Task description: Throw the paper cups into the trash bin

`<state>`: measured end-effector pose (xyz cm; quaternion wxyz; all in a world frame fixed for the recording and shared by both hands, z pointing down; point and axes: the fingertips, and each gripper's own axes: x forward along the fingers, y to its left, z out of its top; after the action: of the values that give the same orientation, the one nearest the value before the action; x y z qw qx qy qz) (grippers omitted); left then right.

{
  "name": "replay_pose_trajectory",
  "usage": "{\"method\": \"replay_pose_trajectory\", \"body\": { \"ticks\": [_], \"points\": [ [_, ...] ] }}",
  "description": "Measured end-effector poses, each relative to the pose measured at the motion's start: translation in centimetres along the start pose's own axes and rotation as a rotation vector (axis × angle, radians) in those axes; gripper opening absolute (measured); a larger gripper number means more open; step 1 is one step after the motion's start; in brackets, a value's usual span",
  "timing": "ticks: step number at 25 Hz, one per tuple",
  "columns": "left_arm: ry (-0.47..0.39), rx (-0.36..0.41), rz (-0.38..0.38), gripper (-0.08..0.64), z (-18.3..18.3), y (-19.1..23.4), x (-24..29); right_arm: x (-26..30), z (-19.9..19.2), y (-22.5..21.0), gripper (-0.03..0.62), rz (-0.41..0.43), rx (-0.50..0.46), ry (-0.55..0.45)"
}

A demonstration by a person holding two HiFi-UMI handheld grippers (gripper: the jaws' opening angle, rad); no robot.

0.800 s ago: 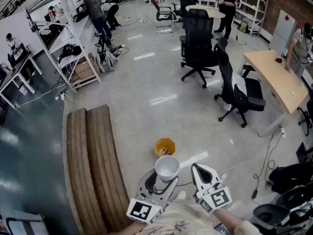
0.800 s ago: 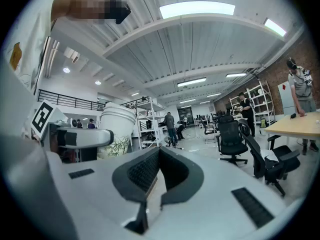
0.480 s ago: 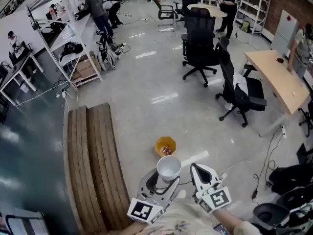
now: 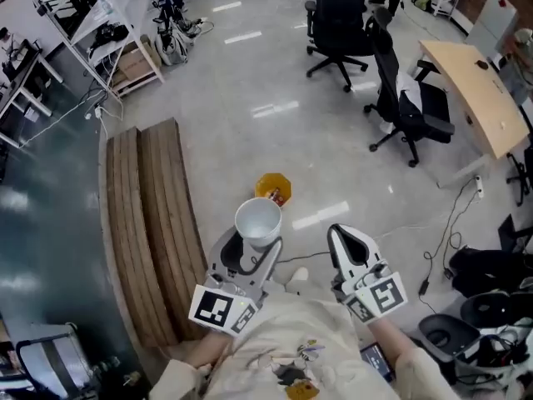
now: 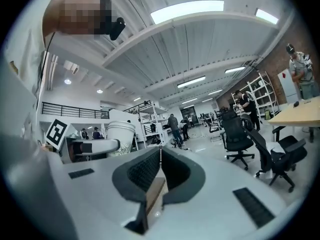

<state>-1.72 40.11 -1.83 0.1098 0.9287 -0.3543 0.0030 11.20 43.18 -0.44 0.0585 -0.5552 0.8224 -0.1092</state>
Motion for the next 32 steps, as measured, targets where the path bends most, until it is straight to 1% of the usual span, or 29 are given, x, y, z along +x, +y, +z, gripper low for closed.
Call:
{"method": "replay_pose_trajectory", "body": {
  "ticks": [3, 7, 9, 12, 15, 17, 20, 24, 26, 28, 32],
  "points": [
    [0.019, -0.024, 0.058, 0.279, 0.4, 0.6, -0.7, -1.9, -0.2, -1.6, 0.002, -0.024, 0.031, 0.053],
    [0.012, -0.057, 0.126, 0.279, -0.7, 0.7, -1.4, -3.5, -1.6, -3.8, 0.002, -0.034, 0.065, 0.093],
    [0.013, -0.068, 0.142, 0.279, -1.1, 0.6, -1.9, -3.8, -1.9, -3.8, 0.002, -0.025, 0.077, 0.095],
    [0.014, -0.073, 0.151, 0.279, -1.4, 0.9, -1.8, -3.2, -1.7, -3.6, 0.002, -0.009, 0.066, 0.083],
    [0.023, -0.064, 0.15, 0.279, -1.5, 1.3, -0.6, -1.6, -2.1, -4.5, 0.002, 0.002, 0.093, 0.08],
    [0.027, -0.06, 0.15, 0.279, -1.6, 1.9, 0.6, 0.0, -2.5, -5.2, 0.002, 0.014, 0.098, 0.086],
    [0.036, -0.067, 0.148, 0.279, -2.0, 3.9, 3.0, 3.6, -3.2, -6.2, 0.002, 0.041, 0.07, 0.11],
    [0.048, -0.132, 0.132, 0.279, -2.6, 7.9, 6.1, 9.8, -3.9, -5.9, 0.002, 0.104, 0.102, 0.156],
    [0.052, -0.153, 0.115, 0.279, -2.6, 10.1, 7.9, 12.9, -3.4, -5.6, 0.002, 0.125, 0.061, 0.157],
    [0.061, -0.163, 0.107, 0.279, -2.5, 12.7, 9.8, 16.2, -3.2, -6.0, 0.002, 0.124, 0.026, 0.165],
    [0.068, -0.155, 0.094, 0.279, -2.0, 18.1, 12.9, 22.4, -3.2, -6.6, 0.002, 0.131, -0.016, 0.19]
  ]
}}
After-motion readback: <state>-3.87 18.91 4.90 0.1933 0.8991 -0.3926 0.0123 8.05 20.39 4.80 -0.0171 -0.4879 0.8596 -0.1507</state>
